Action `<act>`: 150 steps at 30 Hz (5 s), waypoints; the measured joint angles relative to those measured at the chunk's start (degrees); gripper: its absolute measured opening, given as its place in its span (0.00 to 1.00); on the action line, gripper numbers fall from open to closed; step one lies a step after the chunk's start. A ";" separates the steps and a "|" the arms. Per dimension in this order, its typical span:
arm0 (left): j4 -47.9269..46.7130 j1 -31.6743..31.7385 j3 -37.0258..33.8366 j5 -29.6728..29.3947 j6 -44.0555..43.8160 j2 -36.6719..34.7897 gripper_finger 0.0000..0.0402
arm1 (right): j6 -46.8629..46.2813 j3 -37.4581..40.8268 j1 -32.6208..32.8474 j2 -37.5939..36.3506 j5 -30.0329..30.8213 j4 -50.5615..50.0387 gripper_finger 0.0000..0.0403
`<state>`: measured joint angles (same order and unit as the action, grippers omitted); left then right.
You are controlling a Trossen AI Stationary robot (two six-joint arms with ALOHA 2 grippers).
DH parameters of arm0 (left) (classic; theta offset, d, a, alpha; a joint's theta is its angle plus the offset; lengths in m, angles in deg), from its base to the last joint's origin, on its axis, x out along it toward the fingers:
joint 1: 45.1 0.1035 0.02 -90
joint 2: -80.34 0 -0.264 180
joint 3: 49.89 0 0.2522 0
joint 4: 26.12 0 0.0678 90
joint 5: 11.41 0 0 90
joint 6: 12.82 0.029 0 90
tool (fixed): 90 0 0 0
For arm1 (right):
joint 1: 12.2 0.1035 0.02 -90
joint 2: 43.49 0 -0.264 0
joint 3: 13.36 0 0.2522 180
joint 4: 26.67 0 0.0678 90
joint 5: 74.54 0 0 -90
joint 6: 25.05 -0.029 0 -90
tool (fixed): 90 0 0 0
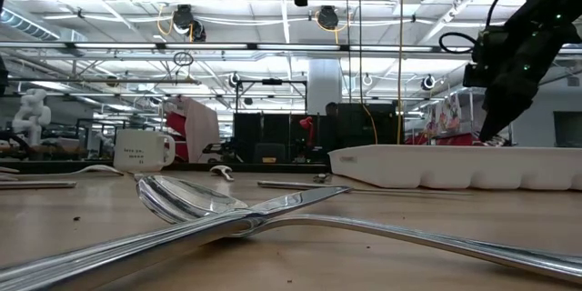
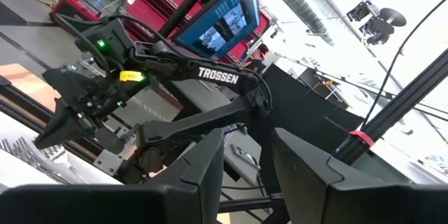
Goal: Sort silverware
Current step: Put the middle fork in the right section of the silverware tray, then put the spoon in the middle section of the silverware tray
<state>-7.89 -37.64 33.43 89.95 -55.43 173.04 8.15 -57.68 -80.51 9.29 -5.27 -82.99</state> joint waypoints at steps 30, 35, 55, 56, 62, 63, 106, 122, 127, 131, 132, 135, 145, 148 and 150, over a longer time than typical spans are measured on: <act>-0.09 -0.13 0.00 0.00 -0.04 0.00 0.32 | -0.14 0.00 0.04 -0.02 -0.64 -0.30 0.13; -0.09 -0.13 0.00 0.00 -0.04 0.00 0.32 | 0.27 0.00 0.07 -0.02 -1.66 -0.66 0.25; -16.73 -0.10 0.07 -4.10 7.87 -0.09 0.32 | -13.33 -15.51 14.39 -6.49 -16.15 -2.40 0.39; -20.50 -0.11 0.07 -5.44 9.22 -0.09 0.32 | -17.92 -17.87 15.73 -6.89 -17.35 -1.78 0.39; -47.51 1.35 0.07 -17.57 24.94 -0.09 0.32 | -28.91 -32.48 24.02 -8.58 -16.23 -1.76 0.39; -51.27 2.52 0.07 -19.12 25.09 -0.09 0.32 | -29.80 -34.79 25.10 -8.64 -15.43 -1.73 0.39; -69.08 14.62 -1.09 -20.74 -21.57 19.70 0.32 | -34.22 -43.06 33.99 -6.58 -1.85 -5.95 0.39; -65.96 16.41 -1.43 -22.60 -14.94 19.17 0.02 | -37.08 -43.06 33.99 -6.58 -1.66 -7.10 0.39; -64.30 13.62 -1.60 -22.82 -13.62 16.35 0.01 | -37.08 -43.06 33.99 -6.58 -1.62 -8.24 0.39; -61.20 10.92 -1.64 -20.04 -12.82 12.69 0.01 | -37.03 -43.04 33.99 -6.50 -1.49 -8.46 0.39; -59.63 10.33 -1.64 -19.57 -12.45 11.39 0.01 | -37.01 -43.04 33.99 -6.47 -1.49 -8.45 0.39; -52.62 8.51 -1.62 -17.80 -12.34 6.79 0.01 | -35.95 -43.04 33.99 -6.36 -1.34 -8.39 0.39; -16.36 2.97 -1.42 -3.85 -7.92 -5.83 0.00 | -44.02 -36.46 34.56 -6.37 -0.72 8.37 0.39; -3.01 1.43 -1.42 4.01 -9.36 -6.25 0.00 | -45.12 -32.10 36.11 -5.80 -3.48 16.29 0.39; 5.97 0.41 -1.42 9.38 -12.18 -6.25 0.00 | -43.64 -30.00 37.78 -5.21 -5.48 20.67 0.39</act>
<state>-1.93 -37.23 32.01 99.33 -67.61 166.79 -35.50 -87.69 -42.73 4.08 -10.74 -62.32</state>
